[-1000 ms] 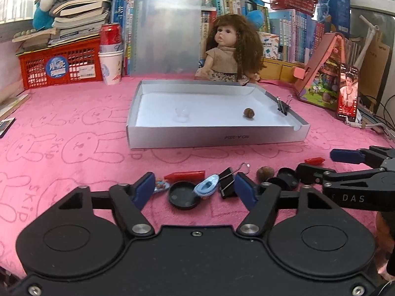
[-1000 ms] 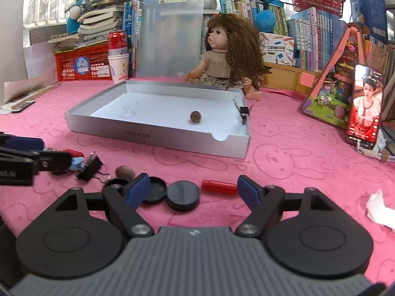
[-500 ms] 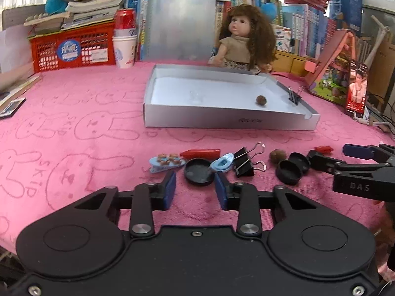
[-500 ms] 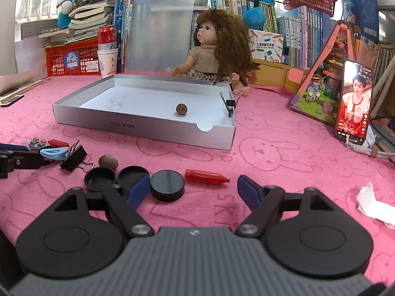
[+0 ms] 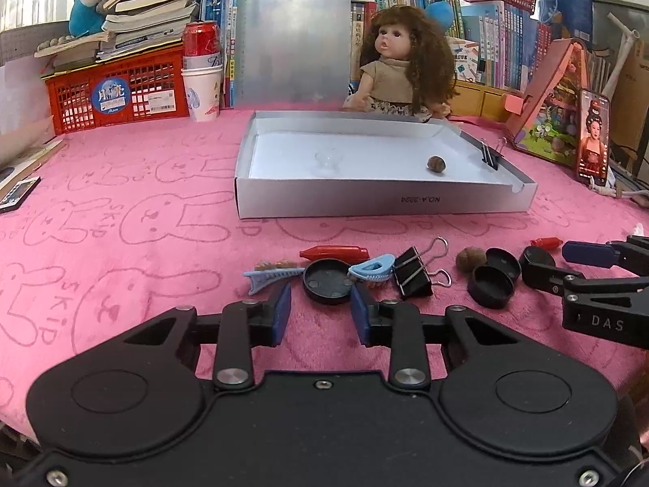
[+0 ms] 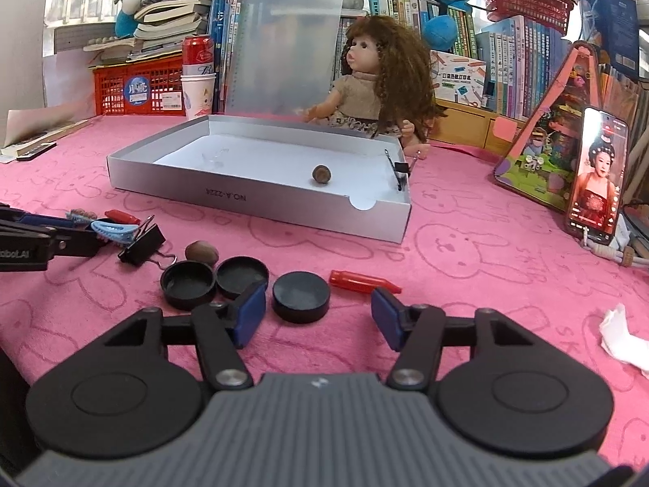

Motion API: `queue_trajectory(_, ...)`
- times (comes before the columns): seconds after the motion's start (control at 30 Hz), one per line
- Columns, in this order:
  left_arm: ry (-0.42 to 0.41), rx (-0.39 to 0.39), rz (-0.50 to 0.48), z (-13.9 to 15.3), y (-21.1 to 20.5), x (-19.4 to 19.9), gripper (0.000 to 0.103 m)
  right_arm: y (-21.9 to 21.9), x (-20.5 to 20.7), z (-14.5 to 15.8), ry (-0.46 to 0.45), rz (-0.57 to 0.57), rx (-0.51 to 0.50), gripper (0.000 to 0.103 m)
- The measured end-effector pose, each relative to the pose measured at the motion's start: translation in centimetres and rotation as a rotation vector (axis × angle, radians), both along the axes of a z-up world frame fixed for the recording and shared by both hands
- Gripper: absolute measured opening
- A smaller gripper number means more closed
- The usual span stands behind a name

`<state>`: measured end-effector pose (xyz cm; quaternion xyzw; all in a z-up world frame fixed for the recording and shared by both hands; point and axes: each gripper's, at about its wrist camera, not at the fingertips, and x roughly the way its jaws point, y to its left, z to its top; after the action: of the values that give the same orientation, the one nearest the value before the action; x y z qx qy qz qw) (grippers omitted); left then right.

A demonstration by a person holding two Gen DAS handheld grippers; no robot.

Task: Organize rigid objects
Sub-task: 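Grasp a round black lid with the right tool while the left tool grasps another black lid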

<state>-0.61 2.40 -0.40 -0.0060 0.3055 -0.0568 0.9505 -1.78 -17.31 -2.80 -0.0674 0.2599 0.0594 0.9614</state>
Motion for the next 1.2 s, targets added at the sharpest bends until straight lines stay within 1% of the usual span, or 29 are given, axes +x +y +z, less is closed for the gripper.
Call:
queue_trajectory(0.17, -0.012, 0.004, 0.009, -0.1, 0.0, 0.8, 0.032, 0.1, 0.3, 0.0, 0.003, 0.004, 0.009, 0.07)
queue_trajectory(0.23, -0.016, 0.007, 0.012, -0.2, 0.0, 1.1, 0.04, 0.1, 0.4, -0.1, 0.003, 0.004, 0.012, 0.07)
queue_trajectory(0.4, -0.028, 0.029, 0.004, -0.4, -0.5, 1.7, 0.041, 0.2, 0.6, -0.1, 0.002, 0.006, 0.018, 0.071)
queue_trajectory(0.5, -0.034, 0.032, 0.004, -0.5, -0.7, 2.0, 0.041, 0.2, 0.6, -0.1, 0.002, 0.006, 0.02, 0.07)
queue_trajectory(0.83, -0.047, 0.029, 0.018, -0.8, -0.8, 2.3, 0.041, 0.5, 0.6, -0.3, 0.002, 0.01, 0.029, 0.063)
queue_trajectory(1.2, -0.045, 0.038, 0.01, -1.0, -1.0, 2.4, 0.04, 0.7, 0.8, -0.2, 0.003, 0.012, 0.03, 0.06)
